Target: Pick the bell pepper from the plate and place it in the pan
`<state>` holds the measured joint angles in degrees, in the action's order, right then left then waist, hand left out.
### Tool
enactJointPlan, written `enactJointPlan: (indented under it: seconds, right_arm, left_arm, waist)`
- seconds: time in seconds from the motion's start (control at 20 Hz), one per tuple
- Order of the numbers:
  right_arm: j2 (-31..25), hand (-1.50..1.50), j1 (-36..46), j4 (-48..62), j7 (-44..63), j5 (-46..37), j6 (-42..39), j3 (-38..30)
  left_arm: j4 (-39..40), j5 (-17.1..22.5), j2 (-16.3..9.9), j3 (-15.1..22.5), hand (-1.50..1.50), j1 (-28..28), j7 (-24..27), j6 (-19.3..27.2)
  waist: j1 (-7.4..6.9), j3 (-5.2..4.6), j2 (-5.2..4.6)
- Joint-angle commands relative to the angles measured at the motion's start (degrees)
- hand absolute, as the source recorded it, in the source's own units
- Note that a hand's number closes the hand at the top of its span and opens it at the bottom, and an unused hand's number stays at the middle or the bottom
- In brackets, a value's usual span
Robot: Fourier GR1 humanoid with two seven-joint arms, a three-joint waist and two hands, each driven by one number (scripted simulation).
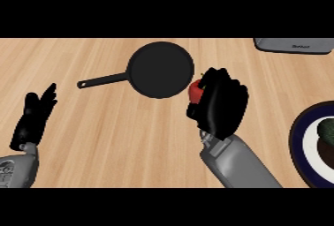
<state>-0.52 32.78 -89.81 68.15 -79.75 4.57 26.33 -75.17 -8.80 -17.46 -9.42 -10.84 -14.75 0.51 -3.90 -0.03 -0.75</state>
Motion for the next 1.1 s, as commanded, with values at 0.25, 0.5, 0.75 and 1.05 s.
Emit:
enactJointPlan:
  seconds: [0.25,0.5,0.75,1.05]
  right_arm:
    - [0.5,1.5,11.8,19.3,6.9,9.0,15.9,-9.5]
    - [0.5,1.5,14.4,32.5,-0.7,12.7,23.8,-15.2]
    - [0.5,1.5,19.9,42.9,-5.4,17.7,29.2,-18.5]
    - [0.5,-1.5,20.4,48.9,-12.6,28.4,39.2,-22.2]
  left_arm:
    - [1.4,0.1,0.3,0.0,0.0,-1.6,-0.8,-0.2]
    - [1.0,0.0,0.4,0.9,0.0,-3.0,0.2,-1.1]
    - [1.4,-1.0,1.1,1.7,0.0,-2.9,1.7,-0.4]
    - [1.1,-0.6,0.7,1.7,0.0,-4.6,0.5,-1.1]
  waist:
    - [-0.57,0.06,-0.57]
    - [-2.01,0.13,-1.48]
    - [-3.83,0.12,-1.91]
    - [-5.19,0.28,-2.28]
